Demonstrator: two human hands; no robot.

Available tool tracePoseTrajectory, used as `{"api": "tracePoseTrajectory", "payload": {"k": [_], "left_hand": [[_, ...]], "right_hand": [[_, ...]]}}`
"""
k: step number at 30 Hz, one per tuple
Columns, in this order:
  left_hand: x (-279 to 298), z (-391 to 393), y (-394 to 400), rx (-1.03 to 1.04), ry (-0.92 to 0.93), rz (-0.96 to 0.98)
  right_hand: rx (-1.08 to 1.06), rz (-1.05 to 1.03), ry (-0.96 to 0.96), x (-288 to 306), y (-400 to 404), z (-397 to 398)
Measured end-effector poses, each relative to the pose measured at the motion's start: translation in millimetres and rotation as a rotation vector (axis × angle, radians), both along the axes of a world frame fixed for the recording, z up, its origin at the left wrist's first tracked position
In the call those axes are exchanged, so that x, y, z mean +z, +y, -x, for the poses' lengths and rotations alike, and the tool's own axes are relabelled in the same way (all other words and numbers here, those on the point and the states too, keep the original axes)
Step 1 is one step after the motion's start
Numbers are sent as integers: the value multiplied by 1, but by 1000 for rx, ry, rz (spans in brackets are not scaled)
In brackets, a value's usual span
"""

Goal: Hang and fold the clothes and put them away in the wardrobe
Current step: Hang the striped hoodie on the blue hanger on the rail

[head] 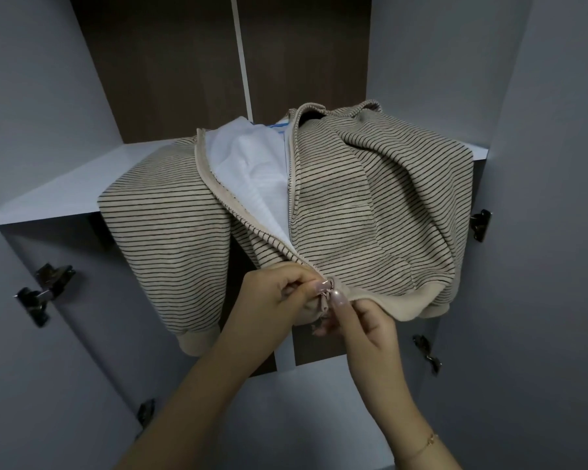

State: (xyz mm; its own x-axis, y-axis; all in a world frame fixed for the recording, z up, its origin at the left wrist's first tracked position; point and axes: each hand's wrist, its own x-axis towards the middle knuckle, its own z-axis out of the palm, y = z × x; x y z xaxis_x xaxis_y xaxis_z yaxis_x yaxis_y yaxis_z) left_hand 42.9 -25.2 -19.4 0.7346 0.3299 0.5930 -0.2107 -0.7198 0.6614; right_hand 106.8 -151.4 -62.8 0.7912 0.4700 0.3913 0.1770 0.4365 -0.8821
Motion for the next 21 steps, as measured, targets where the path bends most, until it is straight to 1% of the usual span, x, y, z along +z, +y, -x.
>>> {"api": "tracePoseTrajectory", "payload": {"k": [5, 9, 10, 13, 16, 17, 19, 21], "left_hand": [[0, -3, -2, 25, -15, 5], [8, -10, -1, 127, -94, -154], [12, -13, 2, 161, -116, -164], [26, -18, 19, 269, -182, -117], [31, -16, 29, 247, -157, -182], [31, -15, 29, 232, -138, -202], [31, -13, 31, 224, -107, -209], [32, -12, 32, 229, -78, -185]], "right_hand": [[-56, 87, -30, -4, 3, -6], [-145, 86, -42, -8, 9, -4], [-149, 78, -34, -9, 10, -3], [-84, 70, 17, -15, 9, 1], [-27, 154, 83, -23, 6, 2], [-12, 219, 60, -25, 5, 1], [-7, 368, -64, -25, -1, -2], [-94, 443, -172, -18, -11, -4]]}}
